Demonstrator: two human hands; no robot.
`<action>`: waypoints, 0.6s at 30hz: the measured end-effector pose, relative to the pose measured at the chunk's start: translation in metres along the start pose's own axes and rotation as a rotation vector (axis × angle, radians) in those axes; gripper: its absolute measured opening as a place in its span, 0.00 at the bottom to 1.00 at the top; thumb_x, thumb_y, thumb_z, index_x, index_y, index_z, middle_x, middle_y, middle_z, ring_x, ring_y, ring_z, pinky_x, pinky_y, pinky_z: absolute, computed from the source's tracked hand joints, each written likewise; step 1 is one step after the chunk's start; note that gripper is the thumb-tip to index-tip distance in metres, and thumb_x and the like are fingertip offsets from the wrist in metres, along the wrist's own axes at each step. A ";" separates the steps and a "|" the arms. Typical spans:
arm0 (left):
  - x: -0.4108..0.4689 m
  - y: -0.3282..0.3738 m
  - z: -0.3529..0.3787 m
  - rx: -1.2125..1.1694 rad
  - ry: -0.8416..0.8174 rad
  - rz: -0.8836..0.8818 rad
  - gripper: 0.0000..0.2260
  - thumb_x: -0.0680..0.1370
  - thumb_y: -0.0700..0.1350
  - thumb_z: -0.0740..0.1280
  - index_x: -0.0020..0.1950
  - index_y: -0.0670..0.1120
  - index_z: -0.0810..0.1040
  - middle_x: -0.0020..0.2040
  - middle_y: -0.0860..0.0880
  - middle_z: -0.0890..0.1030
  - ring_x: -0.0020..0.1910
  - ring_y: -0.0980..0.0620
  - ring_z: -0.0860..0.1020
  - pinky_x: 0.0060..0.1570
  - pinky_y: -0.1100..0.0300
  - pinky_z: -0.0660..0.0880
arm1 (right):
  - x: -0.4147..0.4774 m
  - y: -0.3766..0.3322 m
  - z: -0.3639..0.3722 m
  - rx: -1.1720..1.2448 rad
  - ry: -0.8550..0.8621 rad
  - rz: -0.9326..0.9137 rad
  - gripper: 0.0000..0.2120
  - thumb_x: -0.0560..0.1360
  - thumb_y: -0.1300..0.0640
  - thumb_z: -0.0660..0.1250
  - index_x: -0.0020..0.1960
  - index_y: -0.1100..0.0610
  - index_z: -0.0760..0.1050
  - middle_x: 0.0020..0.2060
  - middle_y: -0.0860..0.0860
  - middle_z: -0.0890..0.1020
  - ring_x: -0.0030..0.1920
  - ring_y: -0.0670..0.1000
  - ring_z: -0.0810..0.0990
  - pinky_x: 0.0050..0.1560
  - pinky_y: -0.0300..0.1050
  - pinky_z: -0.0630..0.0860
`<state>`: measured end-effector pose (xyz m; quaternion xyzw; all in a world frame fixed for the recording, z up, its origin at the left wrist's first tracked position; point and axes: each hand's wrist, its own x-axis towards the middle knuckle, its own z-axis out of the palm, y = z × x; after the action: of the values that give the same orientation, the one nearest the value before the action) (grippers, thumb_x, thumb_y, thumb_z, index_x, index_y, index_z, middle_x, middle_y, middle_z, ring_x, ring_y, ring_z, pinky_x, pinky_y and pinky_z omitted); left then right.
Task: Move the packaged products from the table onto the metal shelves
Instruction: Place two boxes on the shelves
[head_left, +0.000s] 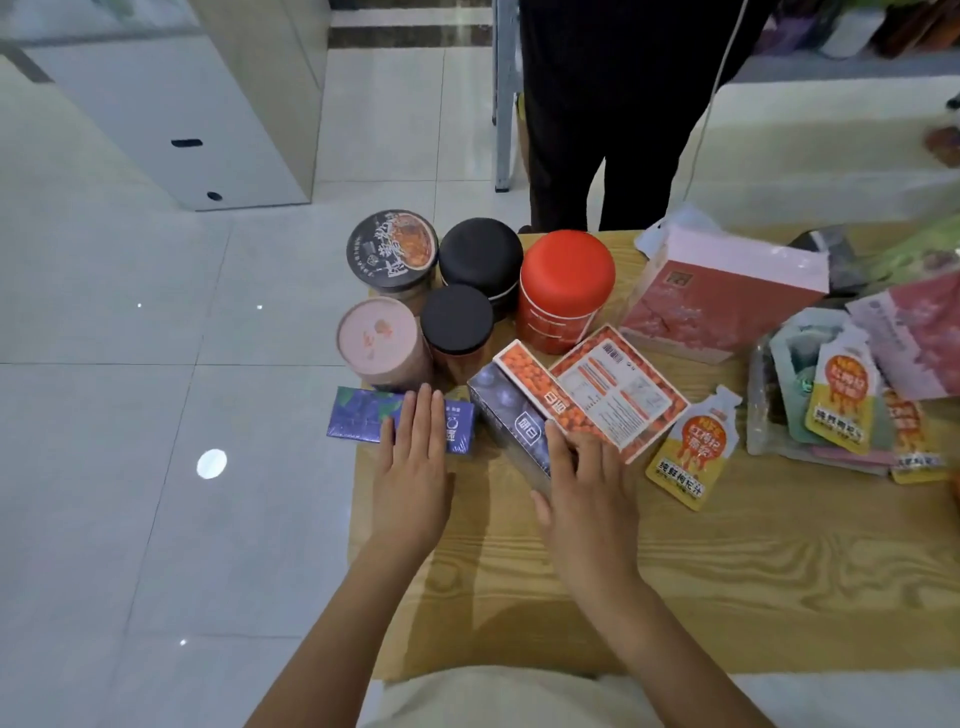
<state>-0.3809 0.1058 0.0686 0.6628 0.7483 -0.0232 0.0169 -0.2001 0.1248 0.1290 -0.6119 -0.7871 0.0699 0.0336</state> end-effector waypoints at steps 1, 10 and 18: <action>-0.001 0.001 0.000 -0.001 0.008 0.002 0.45 0.65 0.40 0.76 0.77 0.38 0.56 0.77 0.41 0.57 0.77 0.43 0.54 0.72 0.46 0.54 | 0.000 -0.003 0.002 -0.018 -0.008 -0.003 0.38 0.60 0.52 0.80 0.67 0.60 0.72 0.54 0.58 0.76 0.54 0.58 0.73 0.52 0.55 0.77; 0.019 -0.033 -0.014 -0.078 0.133 0.120 0.28 0.62 0.38 0.76 0.60 0.44 0.73 0.55 0.47 0.77 0.56 0.45 0.74 0.55 0.54 0.62 | 0.011 -0.030 0.017 -0.127 0.020 0.009 0.27 0.64 0.57 0.78 0.59 0.62 0.74 0.47 0.56 0.78 0.47 0.56 0.77 0.49 0.51 0.75; -0.002 -0.043 -0.011 -0.067 0.046 0.131 0.28 0.53 0.50 0.80 0.49 0.46 0.75 0.44 0.49 0.76 0.42 0.46 0.76 0.48 0.54 0.63 | 0.012 -0.043 0.012 -0.066 -0.161 0.115 0.20 0.72 0.65 0.68 0.62 0.60 0.69 0.49 0.57 0.79 0.46 0.58 0.80 0.44 0.52 0.76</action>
<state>-0.4234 0.0996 0.0806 0.7097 0.7039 0.0180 0.0232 -0.2457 0.1257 0.1231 -0.6493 -0.7526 0.0947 -0.0541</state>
